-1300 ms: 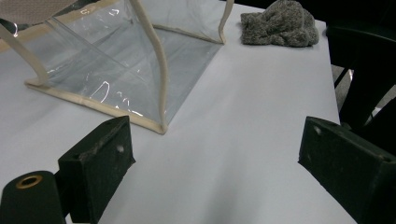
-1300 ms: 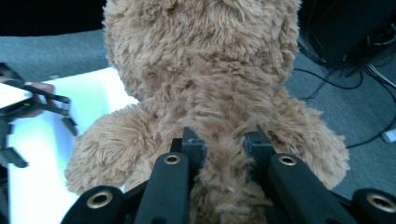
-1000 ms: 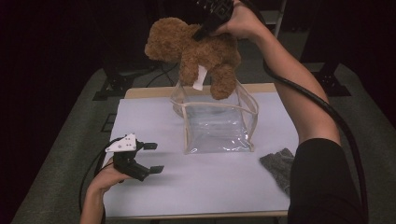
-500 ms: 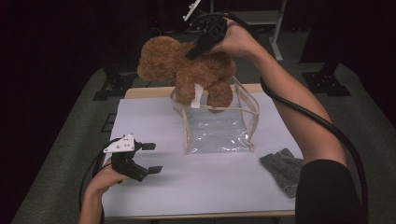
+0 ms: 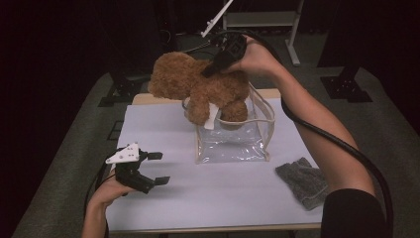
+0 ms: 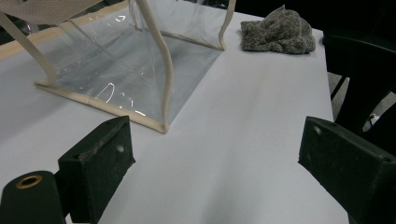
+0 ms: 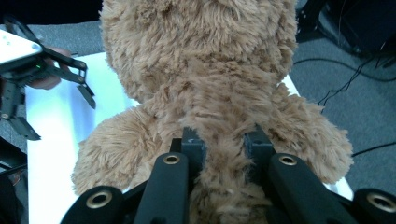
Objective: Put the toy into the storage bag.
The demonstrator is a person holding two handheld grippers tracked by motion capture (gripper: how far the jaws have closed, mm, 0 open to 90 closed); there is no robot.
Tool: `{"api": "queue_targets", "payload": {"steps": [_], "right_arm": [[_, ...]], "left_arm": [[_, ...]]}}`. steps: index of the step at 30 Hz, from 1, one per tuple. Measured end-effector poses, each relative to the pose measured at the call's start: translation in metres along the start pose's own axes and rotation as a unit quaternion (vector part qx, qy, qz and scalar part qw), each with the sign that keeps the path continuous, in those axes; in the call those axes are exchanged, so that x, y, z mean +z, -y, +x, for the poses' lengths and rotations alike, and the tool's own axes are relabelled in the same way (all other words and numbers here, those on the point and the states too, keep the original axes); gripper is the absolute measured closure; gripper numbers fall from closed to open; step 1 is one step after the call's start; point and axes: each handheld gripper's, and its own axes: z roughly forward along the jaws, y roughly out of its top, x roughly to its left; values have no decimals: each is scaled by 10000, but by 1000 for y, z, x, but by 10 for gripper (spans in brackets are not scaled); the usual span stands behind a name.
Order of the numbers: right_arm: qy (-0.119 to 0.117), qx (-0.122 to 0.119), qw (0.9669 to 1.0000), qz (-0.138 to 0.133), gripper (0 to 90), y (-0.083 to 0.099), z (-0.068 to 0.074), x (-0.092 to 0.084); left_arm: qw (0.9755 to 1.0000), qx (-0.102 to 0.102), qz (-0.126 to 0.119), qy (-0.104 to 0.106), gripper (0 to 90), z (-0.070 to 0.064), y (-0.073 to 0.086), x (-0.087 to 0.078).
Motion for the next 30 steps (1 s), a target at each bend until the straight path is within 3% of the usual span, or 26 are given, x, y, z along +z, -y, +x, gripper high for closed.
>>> {"api": "queue_targets", "payload": {"steps": [5, 10, 17, 30], "right_arm": [[0, 246, 9997, 41, 750, 20, -12, 7], [52, 451, 9989, -78, 750, 32, -21, 2], [229, 541, 9982, -82, 750, 35, -27, -9], [566, 865, 9944, -211, 752, 41, -44, -13]], "left_arm": [[10000, 0, 37, 24, 90, 0, 0, 2], [10000, 31, 53, 48, 90, 0, 0, 3], [10000, 34, 45, 50, 90, -1, -1, 3], [10000, 36, 53, 69, 90, 0, 0, 3]]}}
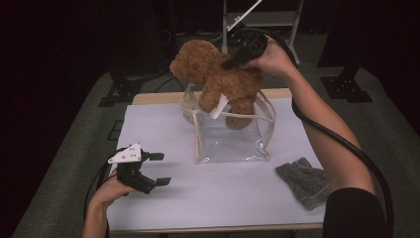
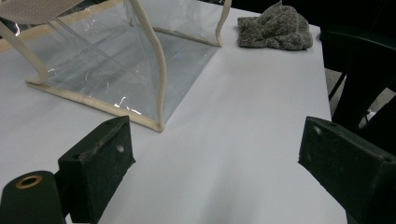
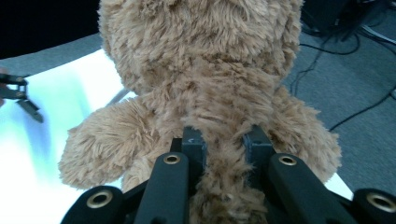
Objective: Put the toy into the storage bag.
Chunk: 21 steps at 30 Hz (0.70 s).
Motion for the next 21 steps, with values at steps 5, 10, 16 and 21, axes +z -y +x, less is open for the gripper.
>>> {"api": "queue_targets", "payload": {"steps": [5, 10, 16, 21], "right_arm": [[161, 89, 9998, -11, 752, 0, -2, 4], [247, 140, 9996, 29, 752, 1, -2, 11], [258, 125, 9995, 165, 752, 9, 0, 24], [194, 79, 9994, 269, 752, 18, 3, 29]], "left_arm": [[10000, 7, -3, 19, 90, 0, 0, 0], [10000, 17, -15, 38, 90, 0, -1, 1], [10000, 26, -18, 60, 90, -1, -1, 1], [10000, 30, -19, 57, 90, 0, -1, 1]]}}
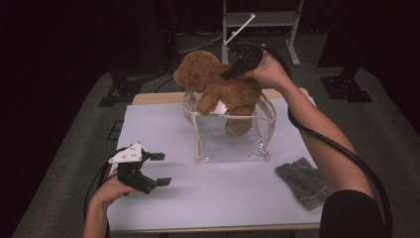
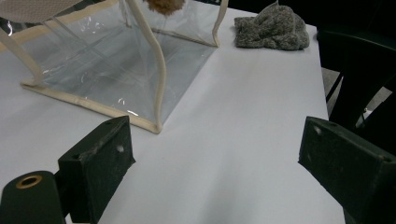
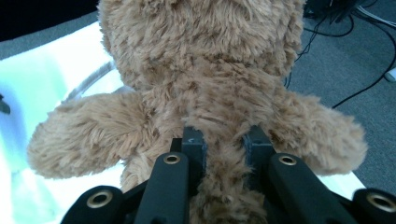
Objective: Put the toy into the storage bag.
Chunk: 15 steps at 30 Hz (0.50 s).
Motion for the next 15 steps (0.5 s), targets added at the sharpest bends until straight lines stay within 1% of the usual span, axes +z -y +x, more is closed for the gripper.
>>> {"api": "queue_targets", "payload": {"steps": [3, 8, 11, 15], "right_arm": [[-58, -43, 10000, 57, 752, 7, 3, 2], [-133, -41, 9997, 218, 752, 23, 6, 7], [-191, -73, 9995, 251, 752, 33, 8, 11], [-275, -64, 9988, 412, 752, 44, 11, 17]], "left_arm": [[10000, 2, -15, -2, 90, 0, 0, 0], [10000, -14, -19, 4, 90, -1, 0, -1], [10000, 8, -9, 7, 90, -1, -1, 0], [10000, 1, 20, 16, 90, -1, 0, 0]]}}
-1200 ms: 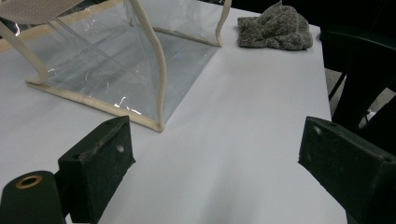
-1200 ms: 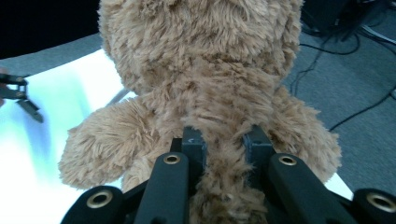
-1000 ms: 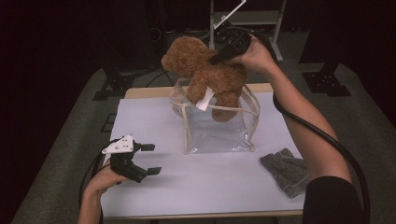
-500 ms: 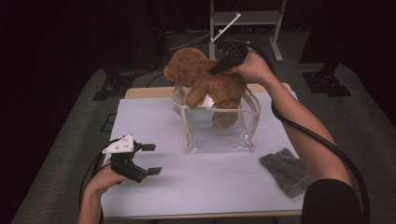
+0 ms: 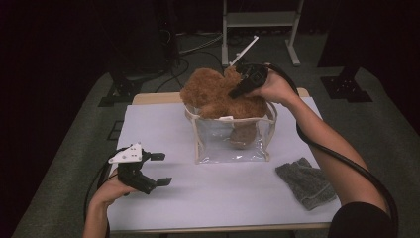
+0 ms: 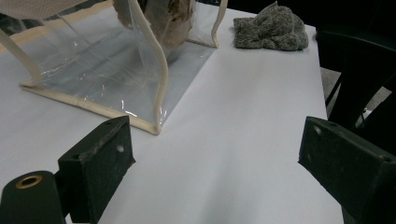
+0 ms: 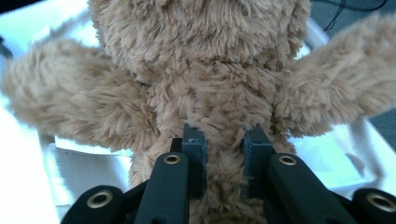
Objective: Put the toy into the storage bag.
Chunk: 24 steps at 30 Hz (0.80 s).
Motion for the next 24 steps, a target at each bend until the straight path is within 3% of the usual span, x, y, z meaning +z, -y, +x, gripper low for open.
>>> {"api": "queue_targets", "payload": {"steps": [8, 15, 24], "right_arm": [[-195, -21, 9992, 356, 752, 16, 7, 16], [-359, -5, 9984, 434, 754, 26, 8, 24], [-397, -50, 9974, 591, 755, 32, 10, 32]], "left_arm": [[10000, -19, -18, -8, 90, 0, 0, 0], [10000, -25, -9, -4, 89, 0, 1, 0], [10000, -8, -5, 1, 90, -1, 0, -1]]}}
